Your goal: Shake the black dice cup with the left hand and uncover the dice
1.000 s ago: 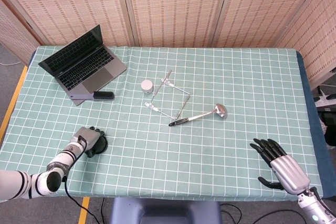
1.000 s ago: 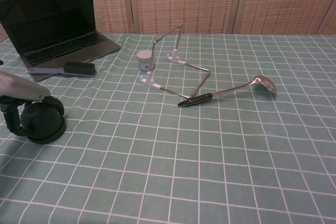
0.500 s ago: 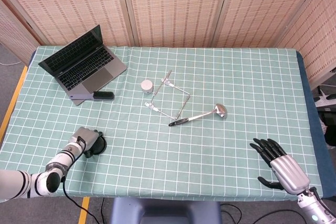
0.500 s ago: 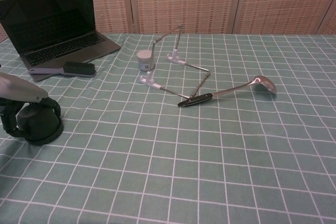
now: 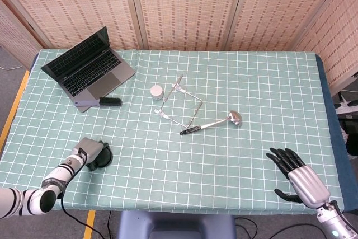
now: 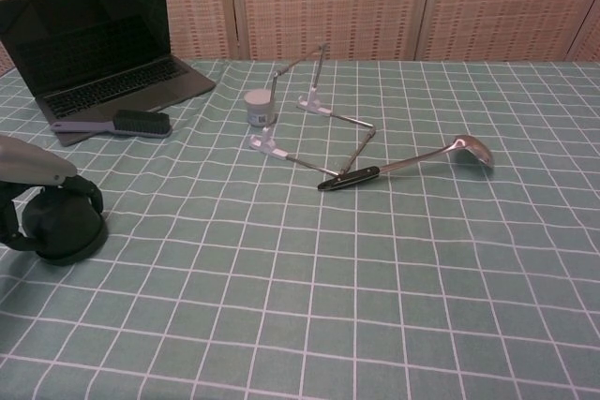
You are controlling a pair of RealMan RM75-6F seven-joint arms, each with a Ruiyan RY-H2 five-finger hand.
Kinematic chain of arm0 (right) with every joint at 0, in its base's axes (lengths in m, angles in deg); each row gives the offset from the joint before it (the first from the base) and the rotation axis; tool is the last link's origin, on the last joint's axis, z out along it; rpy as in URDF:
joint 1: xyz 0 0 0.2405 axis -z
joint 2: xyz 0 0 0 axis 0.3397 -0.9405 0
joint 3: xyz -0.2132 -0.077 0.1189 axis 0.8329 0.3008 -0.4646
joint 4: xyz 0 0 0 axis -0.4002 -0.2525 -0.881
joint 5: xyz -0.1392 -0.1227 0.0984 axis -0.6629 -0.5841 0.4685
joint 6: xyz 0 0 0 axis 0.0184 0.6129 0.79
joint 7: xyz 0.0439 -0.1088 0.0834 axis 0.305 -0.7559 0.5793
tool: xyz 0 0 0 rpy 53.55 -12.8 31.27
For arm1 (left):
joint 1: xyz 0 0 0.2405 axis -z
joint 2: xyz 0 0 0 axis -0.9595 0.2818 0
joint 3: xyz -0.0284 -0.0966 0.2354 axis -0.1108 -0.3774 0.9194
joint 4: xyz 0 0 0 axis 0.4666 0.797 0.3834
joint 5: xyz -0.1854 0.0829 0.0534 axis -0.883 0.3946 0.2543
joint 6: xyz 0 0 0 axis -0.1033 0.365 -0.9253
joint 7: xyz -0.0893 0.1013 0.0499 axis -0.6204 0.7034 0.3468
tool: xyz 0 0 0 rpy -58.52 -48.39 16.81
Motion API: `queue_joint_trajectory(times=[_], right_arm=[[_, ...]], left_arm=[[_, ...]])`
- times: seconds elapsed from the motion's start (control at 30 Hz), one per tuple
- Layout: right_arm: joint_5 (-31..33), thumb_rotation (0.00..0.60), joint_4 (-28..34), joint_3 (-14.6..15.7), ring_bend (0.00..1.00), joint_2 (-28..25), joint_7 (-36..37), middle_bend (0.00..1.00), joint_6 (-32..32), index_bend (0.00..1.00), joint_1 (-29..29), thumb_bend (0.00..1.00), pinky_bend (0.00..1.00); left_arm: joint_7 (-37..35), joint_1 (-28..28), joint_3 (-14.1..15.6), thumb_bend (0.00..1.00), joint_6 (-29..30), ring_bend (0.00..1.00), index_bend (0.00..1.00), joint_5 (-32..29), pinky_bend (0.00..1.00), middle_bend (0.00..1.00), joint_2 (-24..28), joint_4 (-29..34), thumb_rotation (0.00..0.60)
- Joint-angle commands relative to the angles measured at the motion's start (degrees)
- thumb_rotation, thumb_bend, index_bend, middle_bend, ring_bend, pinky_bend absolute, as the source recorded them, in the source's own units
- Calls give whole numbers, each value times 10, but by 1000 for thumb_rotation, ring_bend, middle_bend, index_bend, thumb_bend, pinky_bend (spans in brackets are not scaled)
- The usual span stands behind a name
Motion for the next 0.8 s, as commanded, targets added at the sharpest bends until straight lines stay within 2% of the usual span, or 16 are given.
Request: queue_joint_trajectory(times=[0.03,0.2,0.4,0.67,0.77,0.8], right_arm=[[0,600,0,0,0,0,0,0,1,0,0,151,0],[-1,600,0,0,0,0,0,0,3,0,1,152,0],[1,600,0,-1,0,0,-2,0,2,0,1,151,0],[3,600,0,-2,0,1,-6,0,2,0,1,152,0],[3,600,1,-3,0,0,-5,0,4,0,2,152,0],[4,600,1,-3,0,0,-4,0,5,0,2,151,0]], left_arm=[[-15,-13,-7,437,7,660,790,23,742,899,10,5,600],[-54,-36,-28,478,2,685,821,67,765,922,24,9,600],[-167,-97,-79,543,10,703,844,181,782,944,42,-4,600],[-422,-204,-150,590,75,734,871,368,809,970,44,-54,600],[-563,-245,-177,627,129,737,874,426,811,975,35,-80,600],[-633,-262,-189,638,155,737,875,444,812,976,28,-92,600]])
